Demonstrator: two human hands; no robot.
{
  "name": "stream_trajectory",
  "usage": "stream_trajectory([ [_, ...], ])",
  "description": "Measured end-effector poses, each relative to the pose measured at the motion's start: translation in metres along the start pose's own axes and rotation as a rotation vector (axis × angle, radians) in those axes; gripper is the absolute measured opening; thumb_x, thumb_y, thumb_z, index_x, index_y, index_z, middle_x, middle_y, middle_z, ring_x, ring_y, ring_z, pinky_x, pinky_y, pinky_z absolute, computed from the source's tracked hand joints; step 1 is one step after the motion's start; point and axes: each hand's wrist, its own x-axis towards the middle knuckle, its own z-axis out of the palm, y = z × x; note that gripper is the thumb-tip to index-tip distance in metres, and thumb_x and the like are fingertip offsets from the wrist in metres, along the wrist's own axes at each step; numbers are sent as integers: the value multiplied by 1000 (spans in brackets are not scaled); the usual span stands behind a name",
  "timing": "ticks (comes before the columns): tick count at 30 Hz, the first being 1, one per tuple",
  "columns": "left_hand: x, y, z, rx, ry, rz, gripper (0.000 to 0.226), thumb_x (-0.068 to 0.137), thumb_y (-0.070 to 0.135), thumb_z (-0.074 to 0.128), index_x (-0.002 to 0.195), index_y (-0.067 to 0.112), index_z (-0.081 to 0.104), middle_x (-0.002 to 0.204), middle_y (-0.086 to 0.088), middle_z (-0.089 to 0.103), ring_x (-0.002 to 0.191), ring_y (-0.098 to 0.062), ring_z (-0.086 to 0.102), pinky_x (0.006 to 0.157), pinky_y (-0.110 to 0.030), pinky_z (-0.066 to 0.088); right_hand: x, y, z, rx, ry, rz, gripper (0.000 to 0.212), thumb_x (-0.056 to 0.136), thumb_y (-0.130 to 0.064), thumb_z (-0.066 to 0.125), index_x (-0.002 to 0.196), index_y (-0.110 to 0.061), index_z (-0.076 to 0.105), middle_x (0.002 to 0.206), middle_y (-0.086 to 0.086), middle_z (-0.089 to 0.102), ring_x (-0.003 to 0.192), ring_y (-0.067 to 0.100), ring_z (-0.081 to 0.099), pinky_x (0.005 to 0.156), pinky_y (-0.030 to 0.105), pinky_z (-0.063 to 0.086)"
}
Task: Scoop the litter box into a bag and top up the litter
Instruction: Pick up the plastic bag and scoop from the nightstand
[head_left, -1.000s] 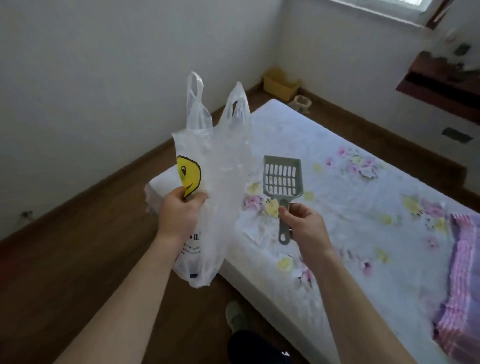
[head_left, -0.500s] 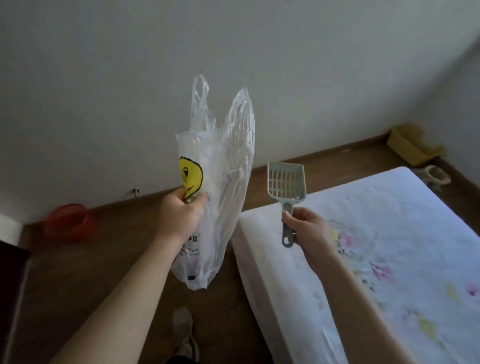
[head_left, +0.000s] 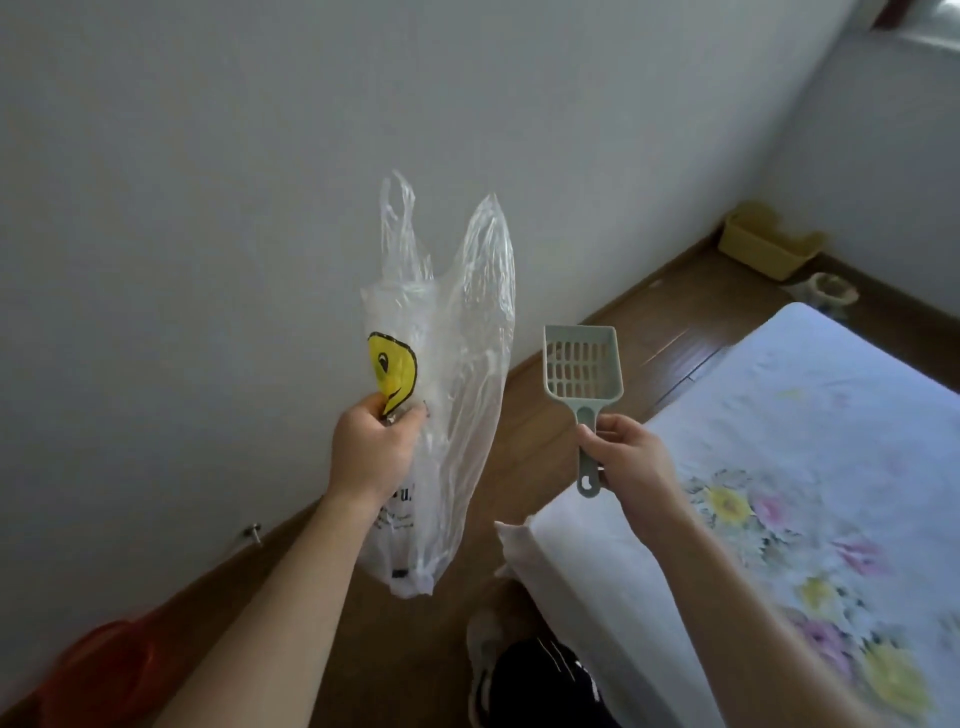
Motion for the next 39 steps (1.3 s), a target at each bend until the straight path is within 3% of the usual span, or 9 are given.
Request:
stream_trajectory([
  [3,72,12,23,20,-72,48,28,88,20,72,79,-6,65,67,-25,61,56,-28,53,55,-34,41,56,-16,13,58,93,7,14,91,-22,71,103,-16,71,92,3,75,80,19,72,58,26,55],
  [8,189,38,71,56,-151,89,24,87,20,73,81,-2,68,78,-27,67,69,-42,63,61,-43,50,161,-58,23,119,165,-17,14,90,-21,71,102,-13,72,88,2,76,78,16,73,69,33,57],
  [14,304,94,141,59,-288,109,27,87,20,72,84,-7,66,72,-26,64,64,-22,54,60,-34,42,246,-111,7,146,273,-30,13,90,-25,71,100,-16,72,90,0,75,83,16,73,74,34,58],
  [18,378,121,218,62,-414,136,27,87,22,72,72,2,63,54,2,52,52,-14,44,54,-31,36,311,-133,-18,174,381,-14,14,91,-26,69,102,-16,71,95,1,76,87,20,74,77,41,61],
  [20,417,130,260,70,-471,166,27,87,22,72,68,7,61,50,9,48,49,-12,41,53,-30,35,348,-141,-30,187,440,-5,13,92,-26,68,101,-17,70,96,2,75,89,21,73,80,43,61],
  [27,535,173,406,45,-672,202,23,87,22,71,79,1,65,65,-4,58,59,-17,50,57,-32,41,470,-180,-79,251,619,29,19,93,-25,66,108,-13,70,98,3,74,91,22,71,84,43,58],
  [33,583,227,552,126,-855,240,22,87,24,70,82,2,67,69,-7,62,62,-18,55,59,-32,45,541,-205,-154,358,761,74,10,94,-17,65,99,-10,71,82,1,74,65,9,71,61,29,54],
  [39,630,269,721,158,-874,267,27,89,22,69,78,-1,61,63,-5,54,55,-15,47,51,-28,38,660,-225,-274,349,822,89,15,96,-20,62,107,-11,68,97,5,73,84,19,70,62,28,53],
])
